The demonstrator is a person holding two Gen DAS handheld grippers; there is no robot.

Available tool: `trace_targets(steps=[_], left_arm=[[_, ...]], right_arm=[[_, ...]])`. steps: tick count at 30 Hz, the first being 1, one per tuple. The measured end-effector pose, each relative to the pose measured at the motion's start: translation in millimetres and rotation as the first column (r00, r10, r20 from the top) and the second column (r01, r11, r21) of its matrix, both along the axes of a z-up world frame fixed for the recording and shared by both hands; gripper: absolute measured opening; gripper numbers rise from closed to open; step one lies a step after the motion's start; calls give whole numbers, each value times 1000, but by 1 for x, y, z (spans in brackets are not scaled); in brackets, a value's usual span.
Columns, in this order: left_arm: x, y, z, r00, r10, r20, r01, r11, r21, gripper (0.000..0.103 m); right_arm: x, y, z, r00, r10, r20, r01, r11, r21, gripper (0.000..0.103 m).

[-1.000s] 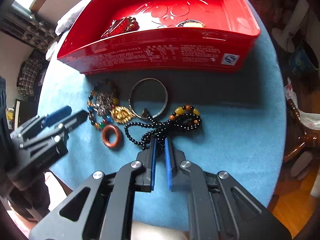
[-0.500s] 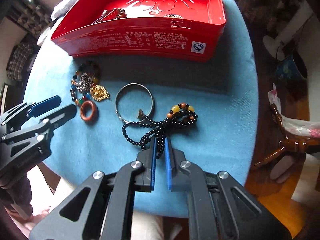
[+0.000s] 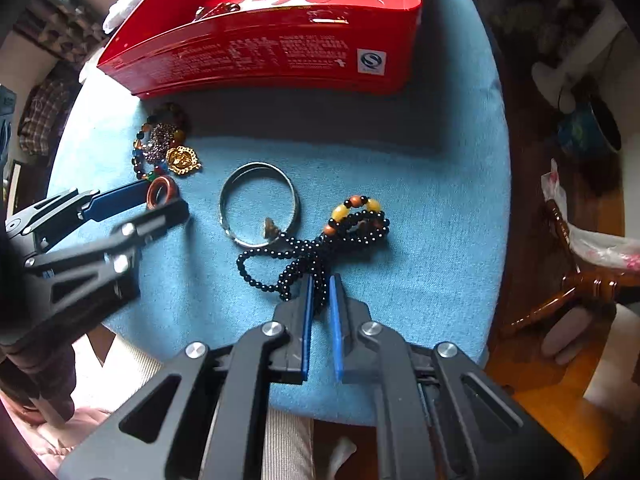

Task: Organize jewelry
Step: 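Grip the black bead necklace with the right tool while the left tool nears the red ring, then close the left tool on the brown ring while the right tool holds the necklace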

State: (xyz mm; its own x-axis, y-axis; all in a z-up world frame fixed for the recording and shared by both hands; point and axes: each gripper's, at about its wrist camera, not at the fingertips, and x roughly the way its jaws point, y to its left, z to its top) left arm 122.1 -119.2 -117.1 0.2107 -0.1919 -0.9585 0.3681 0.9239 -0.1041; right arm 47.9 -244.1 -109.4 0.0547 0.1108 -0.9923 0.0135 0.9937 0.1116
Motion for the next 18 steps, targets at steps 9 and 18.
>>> trace_targets(steps=[9, 18], left_arm=[[0, 14, 8, 1000, -3, -10, 2, 1000, -30, 29], [-1, 28, 15, 999, 27, 20, -27, 1000, -7, 29]], right_arm=[[4, -16, 9, 997, -71, 18, 71, 997, 22, 22], [14, -30, 3, 984, -176, 1, 175, 982, 68, 34]])
